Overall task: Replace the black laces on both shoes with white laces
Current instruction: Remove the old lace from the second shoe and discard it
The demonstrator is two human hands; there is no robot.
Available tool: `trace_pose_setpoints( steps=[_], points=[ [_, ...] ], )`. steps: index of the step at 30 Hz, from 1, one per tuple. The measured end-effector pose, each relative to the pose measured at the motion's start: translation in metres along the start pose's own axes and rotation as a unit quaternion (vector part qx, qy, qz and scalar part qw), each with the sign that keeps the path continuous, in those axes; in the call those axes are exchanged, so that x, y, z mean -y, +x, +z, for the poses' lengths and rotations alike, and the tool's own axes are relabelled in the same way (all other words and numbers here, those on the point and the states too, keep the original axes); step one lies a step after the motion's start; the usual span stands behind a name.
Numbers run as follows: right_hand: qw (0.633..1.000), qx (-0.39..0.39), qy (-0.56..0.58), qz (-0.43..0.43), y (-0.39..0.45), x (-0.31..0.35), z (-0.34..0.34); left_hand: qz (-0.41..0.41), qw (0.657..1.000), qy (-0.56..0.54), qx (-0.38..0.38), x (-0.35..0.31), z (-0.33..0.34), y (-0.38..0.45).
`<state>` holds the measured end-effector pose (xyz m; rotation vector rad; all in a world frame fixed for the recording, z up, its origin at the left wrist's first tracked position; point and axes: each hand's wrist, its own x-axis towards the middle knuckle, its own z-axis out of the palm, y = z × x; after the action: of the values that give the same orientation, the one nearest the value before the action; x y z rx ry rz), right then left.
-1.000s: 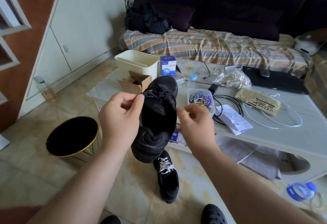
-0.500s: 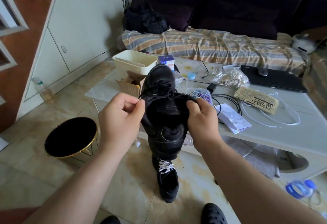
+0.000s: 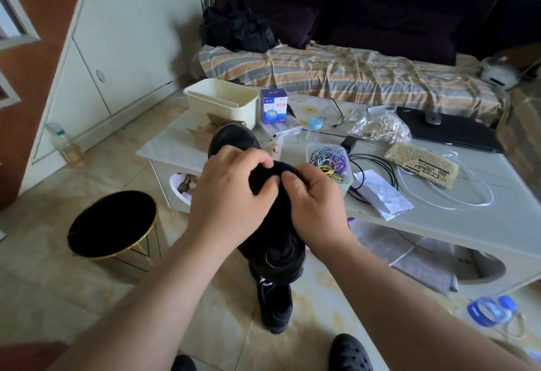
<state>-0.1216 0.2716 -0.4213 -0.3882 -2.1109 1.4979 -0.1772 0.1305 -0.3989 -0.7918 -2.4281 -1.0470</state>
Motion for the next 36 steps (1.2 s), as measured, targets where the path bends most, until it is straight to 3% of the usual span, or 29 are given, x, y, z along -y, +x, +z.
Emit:
trace_pose_setpoints(
  steps=[4,6,7,9,10,11,13,16,20,22,24,25,28,31,36],
  points=[
    [1.0,0.001,-0.016,0.004,-0.001,-0.003,0.0,-0.022,1.0,-0.002,0.002,0.011,-0.001,0.002],
    [1.0,-0.002,-0.009,0.019,0.0,-0.006,-0.002,-0.101,0.989,-0.11,-0.003,0.008,-0.003,0.002],
    [1.0,-0.004,0.003,0.027,0.001,-0.007,-0.003,-0.172,0.96,-0.223,-0.015,0.004,-0.005,0.004],
    [0.998,-0.005,0.038,0.045,0.003,-0.006,-0.005,-0.332,0.822,-0.457,-0.069,0.001,-0.011,0.012],
    [0.997,-0.005,0.055,0.053,0.004,-0.006,-0.006,-0.395,0.751,-0.521,-0.092,0.003,-0.016,0.018],
    [0.996,-0.008,0.072,0.06,0.006,-0.007,-0.007,-0.439,0.705,-0.547,-0.11,0.011,-0.02,0.022],
    [0.991,-0.02,0.114,0.074,0.007,-0.007,-0.01,-0.492,0.676,-0.534,-0.126,0.031,-0.024,0.025],
    [0.981,-0.032,0.173,0.083,0.01,-0.009,-0.018,-0.524,0.707,-0.466,-0.094,0.056,-0.022,0.019],
    [0.983,-0.031,0.173,0.06,0.011,-0.008,-0.023,-0.501,0.812,-0.295,0.054,0.065,-0.03,0.016],
    [0.987,-0.026,0.155,0.043,0.01,-0.007,-0.022,-0.425,0.881,-0.149,0.145,0.064,-0.037,0.013],
    [0.991,-0.02,0.13,0.029,0.008,-0.007,-0.02,-0.323,0.935,-0.038,0.14,0.056,-0.041,0.01],
    [0.993,-0.018,0.114,0.021,0.006,-0.007,-0.019,-0.282,0.952,-0.043,0.112,0.045,-0.043,0.009],
    [0.996,-0.01,0.084,-0.001,0.001,-0.005,-0.014,-0.163,0.98,-0.094,0.058,0.012,-0.034,0.003],
    [0.998,-0.002,0.06,-0.02,-0.003,-0.004,-0.011,-0.063,0.995,-0.047,0.06,0.0,-0.012,-0.004],
    [0.999,-0.032,0.034,-0.008,-0.002,-0.007,-0.014,-0.019,0.998,0.03,0.047,0.016,-0.008,0.003]
  ],
)
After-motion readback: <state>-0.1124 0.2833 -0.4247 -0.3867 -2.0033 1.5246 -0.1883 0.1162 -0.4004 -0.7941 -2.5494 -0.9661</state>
